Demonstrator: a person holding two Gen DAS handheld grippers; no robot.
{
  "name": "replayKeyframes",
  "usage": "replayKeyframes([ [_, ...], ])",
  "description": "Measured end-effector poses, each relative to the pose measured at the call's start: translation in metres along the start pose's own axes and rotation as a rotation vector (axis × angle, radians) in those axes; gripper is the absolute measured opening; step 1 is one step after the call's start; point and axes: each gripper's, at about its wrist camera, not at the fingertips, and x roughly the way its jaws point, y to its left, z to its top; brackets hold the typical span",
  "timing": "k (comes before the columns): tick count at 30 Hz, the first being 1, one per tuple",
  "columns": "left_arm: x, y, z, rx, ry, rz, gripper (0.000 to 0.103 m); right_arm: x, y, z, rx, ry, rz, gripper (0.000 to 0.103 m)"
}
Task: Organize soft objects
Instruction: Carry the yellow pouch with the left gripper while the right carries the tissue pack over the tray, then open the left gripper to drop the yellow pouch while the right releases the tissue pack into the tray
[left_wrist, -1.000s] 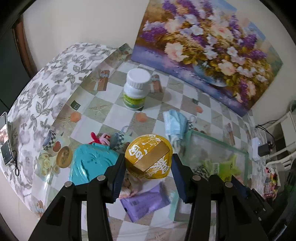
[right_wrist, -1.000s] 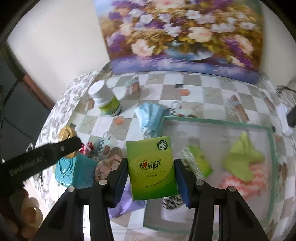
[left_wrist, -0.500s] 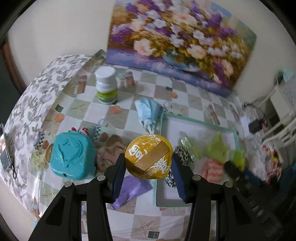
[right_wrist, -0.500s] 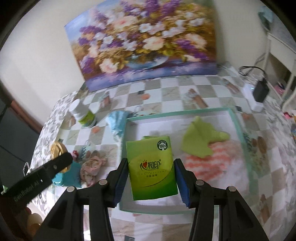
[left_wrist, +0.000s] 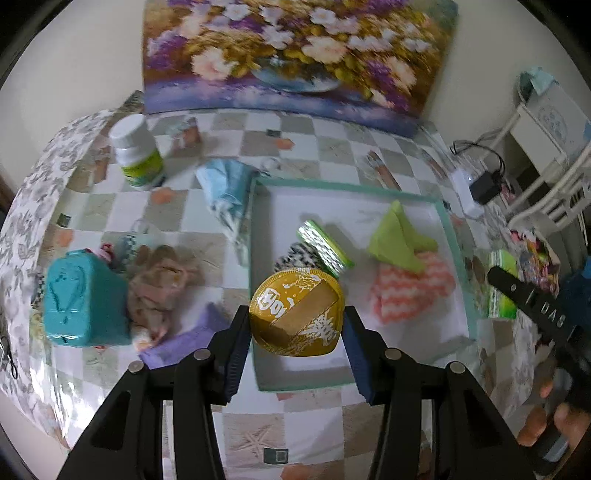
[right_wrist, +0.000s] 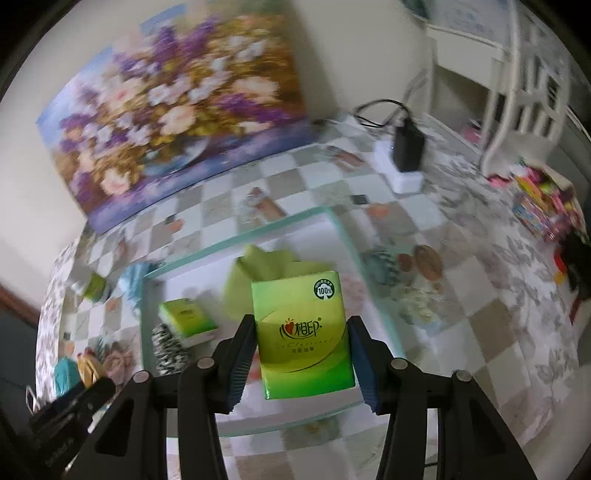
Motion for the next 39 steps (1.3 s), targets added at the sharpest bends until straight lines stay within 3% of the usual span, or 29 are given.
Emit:
replayKeyframes([
  [8,0.023,-0.027,-0.011,0.069,0.056,0.0,0.051,0.015,-0.024,-0.002,0.061,0.031,-0.017,0.052],
  [16,0.047,-0.04,-0.014,0.091,0.111,0.017,0.051,0.061,-0.023,-0.017,0.049,0.173,-0.004,0.053],
  [24,0.064,-0.044,-0.01,0.087,0.147,0.047,0.052,0.075,-0.022,-0.023,0.041,0.223,-0.01,0.053],
  [28,0.061,-0.045,-0.007,0.08,0.143,0.035,0.063,0.073,-0.019,-0.021,0.026,0.214,-0.036,0.064],
  [36,0.05,-0.044,-0.003,0.073,0.107,0.013,0.075,0.063,-0.012,-0.016,-0.002,0.18,-0.067,0.073],
  [39,0.047,-0.041,-0.001,0.062,0.088,0.027,0.088,0.06,-0.011,-0.014,-0.007,0.166,-0.079,0.081],
])
